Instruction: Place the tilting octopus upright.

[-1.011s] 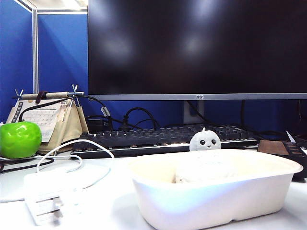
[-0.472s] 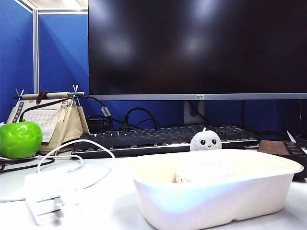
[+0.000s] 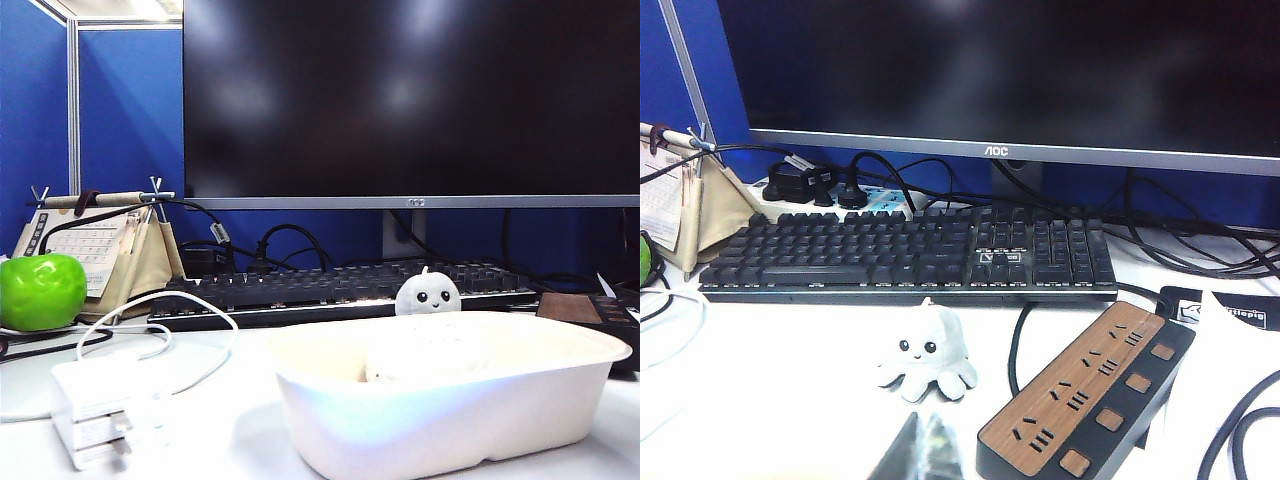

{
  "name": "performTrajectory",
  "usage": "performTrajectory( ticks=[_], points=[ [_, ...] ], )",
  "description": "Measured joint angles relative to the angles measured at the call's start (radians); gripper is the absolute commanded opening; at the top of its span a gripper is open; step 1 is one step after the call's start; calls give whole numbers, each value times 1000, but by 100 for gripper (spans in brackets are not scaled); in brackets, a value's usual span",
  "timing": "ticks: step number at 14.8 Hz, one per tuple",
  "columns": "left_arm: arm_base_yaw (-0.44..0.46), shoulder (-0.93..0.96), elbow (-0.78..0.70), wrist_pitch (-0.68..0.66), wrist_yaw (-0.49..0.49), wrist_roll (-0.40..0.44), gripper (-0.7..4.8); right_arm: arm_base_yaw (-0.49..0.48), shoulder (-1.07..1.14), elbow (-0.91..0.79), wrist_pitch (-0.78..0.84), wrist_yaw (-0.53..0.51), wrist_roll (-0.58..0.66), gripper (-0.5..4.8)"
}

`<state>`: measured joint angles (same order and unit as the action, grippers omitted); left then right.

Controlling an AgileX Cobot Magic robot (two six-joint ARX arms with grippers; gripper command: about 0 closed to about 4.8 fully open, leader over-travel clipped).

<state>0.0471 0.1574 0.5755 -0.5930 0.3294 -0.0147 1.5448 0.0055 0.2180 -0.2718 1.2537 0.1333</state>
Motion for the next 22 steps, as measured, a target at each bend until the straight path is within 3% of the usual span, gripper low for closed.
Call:
performTrajectory(
  ticks=[4,8,11,15,22],
  points=[
    [5,0,-3,22,-62,23,49,0,0,0,0,0,0,-5],
    [5,0,-192,422,-79,-53,49,0,0,0,0,0,0,-5],
    [5,0,-315,556,-79,-85,49,0,0,0,0,0,0,-6],
    [5,0,-429,658,-80,-95,49,0,0,0,0,0,0,-6],
    [5,0,-455,702,-132,-95,49,0,0,0,0,0,0,-6]
  ],
)
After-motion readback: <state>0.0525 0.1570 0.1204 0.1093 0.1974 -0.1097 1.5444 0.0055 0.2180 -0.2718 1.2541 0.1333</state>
